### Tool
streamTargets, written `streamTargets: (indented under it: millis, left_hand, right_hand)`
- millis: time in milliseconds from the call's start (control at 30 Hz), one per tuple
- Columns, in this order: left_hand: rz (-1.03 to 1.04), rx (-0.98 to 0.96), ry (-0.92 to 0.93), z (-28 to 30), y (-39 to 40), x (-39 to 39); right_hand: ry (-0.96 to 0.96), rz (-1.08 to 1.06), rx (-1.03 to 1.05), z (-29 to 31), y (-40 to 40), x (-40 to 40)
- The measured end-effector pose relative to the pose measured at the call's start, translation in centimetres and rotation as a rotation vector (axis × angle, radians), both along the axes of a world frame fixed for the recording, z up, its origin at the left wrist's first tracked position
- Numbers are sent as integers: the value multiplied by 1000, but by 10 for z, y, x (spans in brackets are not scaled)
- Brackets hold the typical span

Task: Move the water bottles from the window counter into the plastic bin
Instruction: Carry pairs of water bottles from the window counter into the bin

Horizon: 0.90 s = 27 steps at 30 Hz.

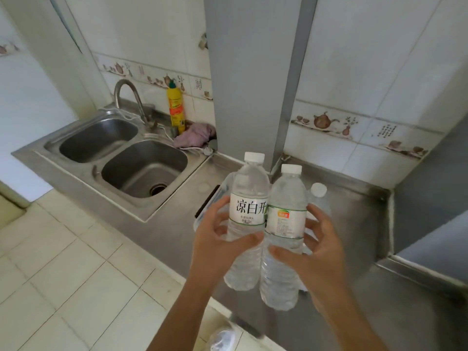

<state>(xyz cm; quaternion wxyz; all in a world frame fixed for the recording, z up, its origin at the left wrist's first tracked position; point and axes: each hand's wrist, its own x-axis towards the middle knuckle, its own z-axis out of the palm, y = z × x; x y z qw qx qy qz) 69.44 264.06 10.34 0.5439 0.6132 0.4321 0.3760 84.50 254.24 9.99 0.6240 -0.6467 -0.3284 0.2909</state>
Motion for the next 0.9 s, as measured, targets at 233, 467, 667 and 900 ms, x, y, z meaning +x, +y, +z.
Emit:
streamTargets:
  millis: [233, 467, 667, 900]
  left_hand:
    - [-185, -16, 16, -16, 128, 11]
    - [-377, -71, -10, -35, 204, 31]
    - [-445, -82, 12, -58, 224, 64]
    - [-438, 57, 149, -86, 230, 71]
  right_hand:
    - [12, -195, -12, -7, 100, -17]
    - [-80, -419, -91, -14, 166, -29]
    - [-191, -549, -189, -31, 187, -10]
    - [-307, -652, -271, -50, 202, 0]
